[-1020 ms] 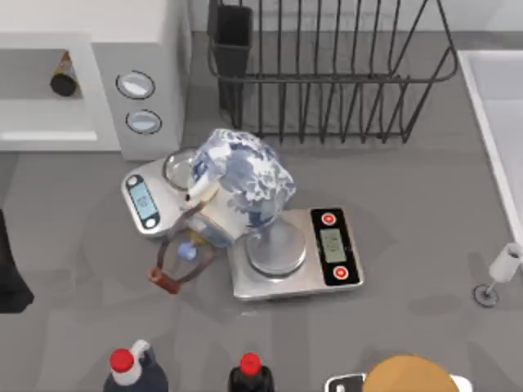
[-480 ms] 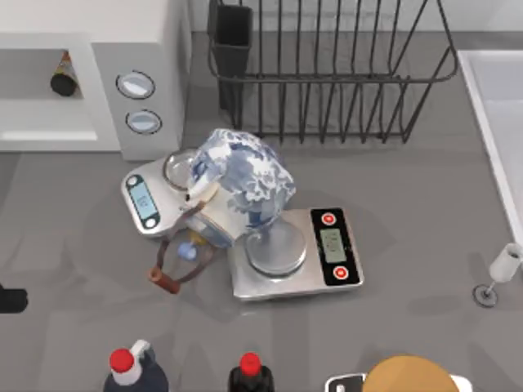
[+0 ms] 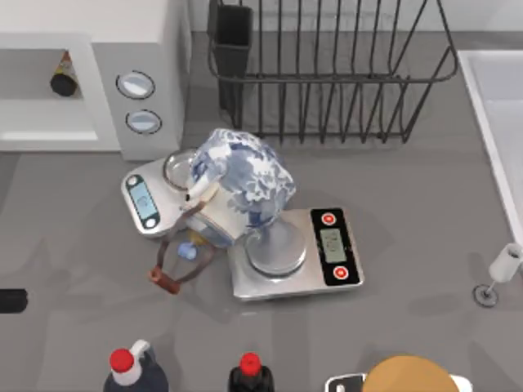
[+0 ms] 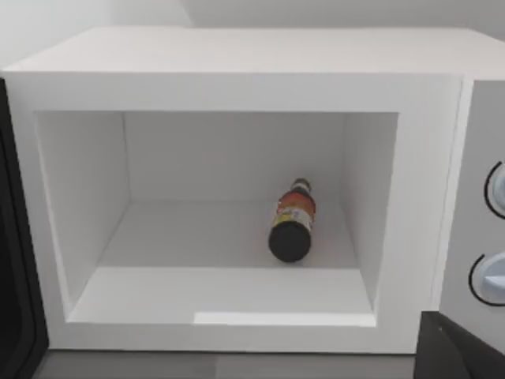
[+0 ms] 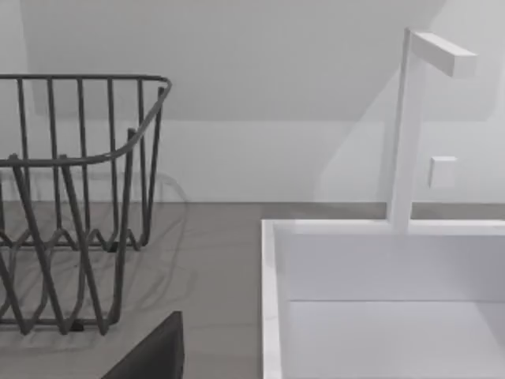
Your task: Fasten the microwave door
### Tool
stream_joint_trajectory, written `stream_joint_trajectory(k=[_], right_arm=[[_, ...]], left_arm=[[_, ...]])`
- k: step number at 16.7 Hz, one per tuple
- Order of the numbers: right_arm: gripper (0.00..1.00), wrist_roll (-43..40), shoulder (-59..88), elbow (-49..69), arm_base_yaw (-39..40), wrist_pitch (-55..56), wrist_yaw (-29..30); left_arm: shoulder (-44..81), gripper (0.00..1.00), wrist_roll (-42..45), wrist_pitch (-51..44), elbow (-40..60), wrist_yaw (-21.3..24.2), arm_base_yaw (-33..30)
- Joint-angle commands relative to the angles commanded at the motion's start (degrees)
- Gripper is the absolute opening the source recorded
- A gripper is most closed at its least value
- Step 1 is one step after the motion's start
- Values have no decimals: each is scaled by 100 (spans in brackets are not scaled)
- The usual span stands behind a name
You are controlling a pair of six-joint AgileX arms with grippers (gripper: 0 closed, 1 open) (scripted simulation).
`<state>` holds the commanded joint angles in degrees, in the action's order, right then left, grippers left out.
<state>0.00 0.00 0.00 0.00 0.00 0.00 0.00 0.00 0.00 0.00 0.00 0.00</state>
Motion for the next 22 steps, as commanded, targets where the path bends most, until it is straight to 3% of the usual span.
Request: stream_joint_trajectory(k=[7,15,22], right_arm=[[100,0,0,0,0,0,0],[100,0,0,0,0,0,0],[100,0,0,0,0,0,0]], left_arm=[[-14,0,0,-22,21,22,22],[-212,0,-3,-635,423,359,359],[220,0,4,-804,1004,-3,-13]])
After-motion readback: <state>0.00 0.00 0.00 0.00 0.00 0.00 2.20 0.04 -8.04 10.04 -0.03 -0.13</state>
